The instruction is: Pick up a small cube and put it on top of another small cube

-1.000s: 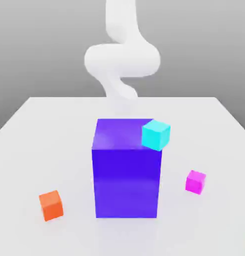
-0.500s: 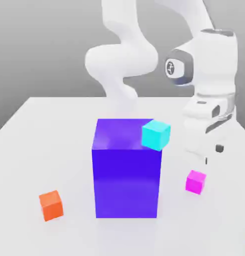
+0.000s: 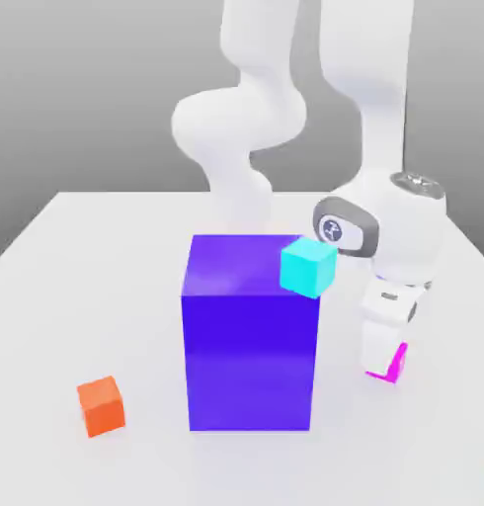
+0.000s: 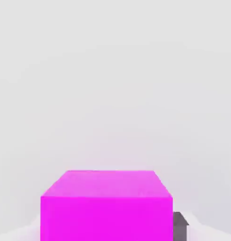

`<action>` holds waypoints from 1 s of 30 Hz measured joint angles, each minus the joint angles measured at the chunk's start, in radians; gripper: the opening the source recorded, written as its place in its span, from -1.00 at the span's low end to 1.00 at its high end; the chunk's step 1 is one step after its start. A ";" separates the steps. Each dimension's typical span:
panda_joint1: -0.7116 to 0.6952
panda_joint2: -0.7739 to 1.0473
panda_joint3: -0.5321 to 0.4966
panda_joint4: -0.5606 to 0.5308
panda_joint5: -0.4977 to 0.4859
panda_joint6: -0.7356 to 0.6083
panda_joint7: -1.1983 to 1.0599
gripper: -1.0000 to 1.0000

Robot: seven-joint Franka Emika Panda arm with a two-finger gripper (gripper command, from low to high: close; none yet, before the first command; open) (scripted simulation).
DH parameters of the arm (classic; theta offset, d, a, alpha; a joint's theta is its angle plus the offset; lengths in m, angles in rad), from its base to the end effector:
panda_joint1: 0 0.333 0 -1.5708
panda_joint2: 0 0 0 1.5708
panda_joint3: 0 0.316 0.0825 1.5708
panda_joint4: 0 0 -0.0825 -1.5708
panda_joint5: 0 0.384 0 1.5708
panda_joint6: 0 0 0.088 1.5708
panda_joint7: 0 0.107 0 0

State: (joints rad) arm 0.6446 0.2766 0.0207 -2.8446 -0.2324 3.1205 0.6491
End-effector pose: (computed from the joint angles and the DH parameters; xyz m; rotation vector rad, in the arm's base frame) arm 0.2560 0.2271 0.1252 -3.1169 -0.3881 0.0008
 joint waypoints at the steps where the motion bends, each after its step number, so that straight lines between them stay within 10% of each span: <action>1: -0.009 -0.012 0.009 -0.002 0.001 -0.010 -0.001 -1.00; 10: -0.077 -0.264 0.140 -0.022 0.231 -0.242 -0.206 -1.00; 30: -0.192 0.063 0.160 0.688 0.140 -0.633 -0.881 -1.00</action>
State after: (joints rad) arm 0.4524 0.3400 0.1812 -2.1570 -0.0925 2.4880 -0.2324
